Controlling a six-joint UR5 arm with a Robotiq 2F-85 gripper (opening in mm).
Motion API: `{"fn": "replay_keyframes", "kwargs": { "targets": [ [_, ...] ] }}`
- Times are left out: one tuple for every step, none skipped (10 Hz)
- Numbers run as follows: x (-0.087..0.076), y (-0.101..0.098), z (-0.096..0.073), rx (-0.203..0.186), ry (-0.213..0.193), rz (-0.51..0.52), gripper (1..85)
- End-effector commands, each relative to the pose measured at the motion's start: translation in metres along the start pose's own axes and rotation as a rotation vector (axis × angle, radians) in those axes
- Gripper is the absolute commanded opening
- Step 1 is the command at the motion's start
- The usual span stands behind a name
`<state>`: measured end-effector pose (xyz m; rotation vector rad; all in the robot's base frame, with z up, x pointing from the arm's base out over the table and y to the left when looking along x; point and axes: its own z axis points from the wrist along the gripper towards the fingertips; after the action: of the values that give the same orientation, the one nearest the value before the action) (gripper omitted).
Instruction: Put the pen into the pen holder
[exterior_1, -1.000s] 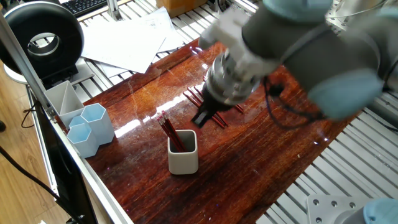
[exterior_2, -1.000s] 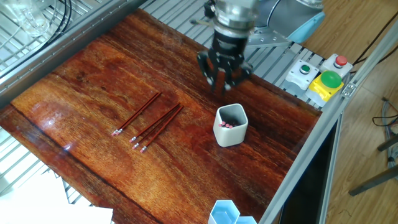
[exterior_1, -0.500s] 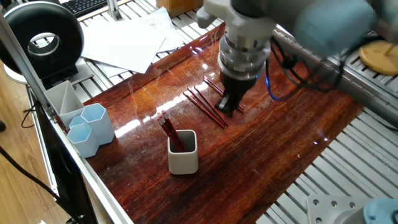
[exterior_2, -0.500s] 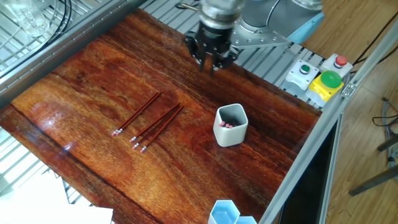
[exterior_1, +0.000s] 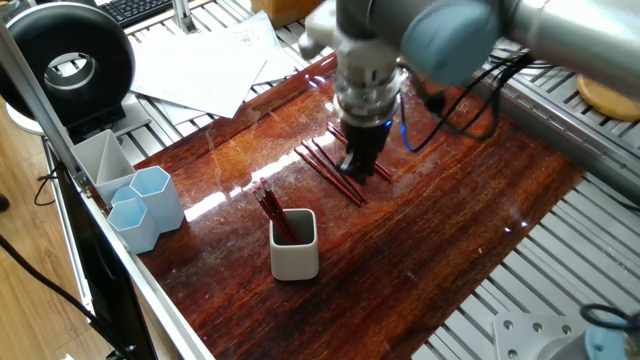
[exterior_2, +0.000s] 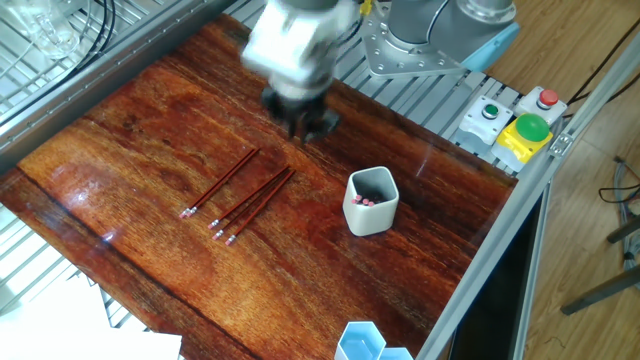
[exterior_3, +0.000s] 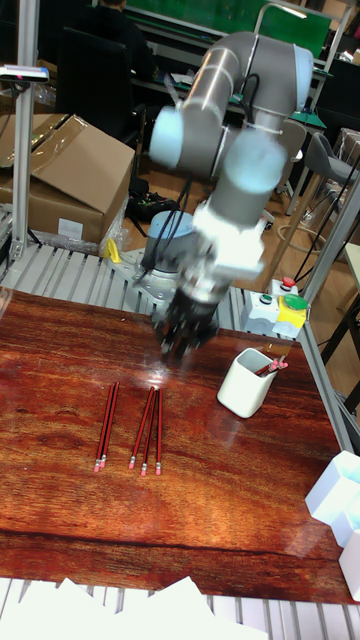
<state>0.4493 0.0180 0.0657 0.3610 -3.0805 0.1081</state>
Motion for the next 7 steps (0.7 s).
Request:
{"fn": "replay_keyframes", "kwargs": {
  "targets": [
    [-0.010, -0.011, 0.040, -0.009, 0.011, 0.033, 26.0],
    [-0.004, -0.013, 0.040, -0.002, 0.036, 0.040, 26.0],
    [0.000, -0.015, 0.040, 0.009, 0.049, 0.042, 25.7],
    [-0.002, -0.014, 0.040, 0.004, 0.043, 0.049, 25.0],
    [-0.006, -0.013, 0.040, 0.001, 0.028, 0.060, 24.3],
    [-0.008, -0.012, 0.040, -0.005, 0.019, 0.070, 23.3],
    [-0.009, -0.013, 0.040, 0.001, 0.014, 0.070, 23.3]
  ]
}}
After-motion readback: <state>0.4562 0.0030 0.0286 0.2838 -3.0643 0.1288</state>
